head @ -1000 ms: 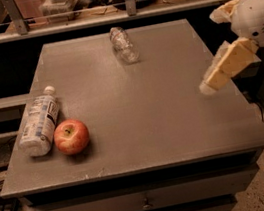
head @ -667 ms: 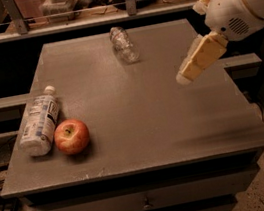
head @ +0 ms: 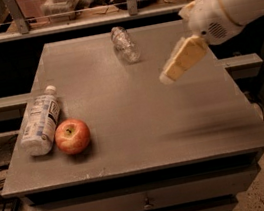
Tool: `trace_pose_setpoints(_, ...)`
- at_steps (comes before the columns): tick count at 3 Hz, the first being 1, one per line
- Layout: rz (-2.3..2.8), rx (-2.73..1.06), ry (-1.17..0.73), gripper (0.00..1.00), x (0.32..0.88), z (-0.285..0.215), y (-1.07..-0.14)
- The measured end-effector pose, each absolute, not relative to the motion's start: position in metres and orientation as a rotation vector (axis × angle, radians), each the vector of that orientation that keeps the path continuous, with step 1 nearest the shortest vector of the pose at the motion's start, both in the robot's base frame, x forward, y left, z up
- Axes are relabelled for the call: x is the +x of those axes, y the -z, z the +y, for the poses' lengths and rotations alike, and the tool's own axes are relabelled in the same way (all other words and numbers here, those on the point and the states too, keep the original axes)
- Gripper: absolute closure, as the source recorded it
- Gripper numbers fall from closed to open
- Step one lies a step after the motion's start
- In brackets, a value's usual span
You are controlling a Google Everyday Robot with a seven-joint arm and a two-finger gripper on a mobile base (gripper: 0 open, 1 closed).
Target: Pick water bottle
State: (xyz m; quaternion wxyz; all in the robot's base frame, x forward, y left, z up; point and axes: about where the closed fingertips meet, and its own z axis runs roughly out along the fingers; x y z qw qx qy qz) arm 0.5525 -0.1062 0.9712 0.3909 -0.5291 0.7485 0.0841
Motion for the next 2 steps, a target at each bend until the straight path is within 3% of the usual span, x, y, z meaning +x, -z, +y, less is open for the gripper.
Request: trace_pose_setpoints(2, 1.891, -1.239, -0.304, 0.00, 0.623, -0.043, -0.942)
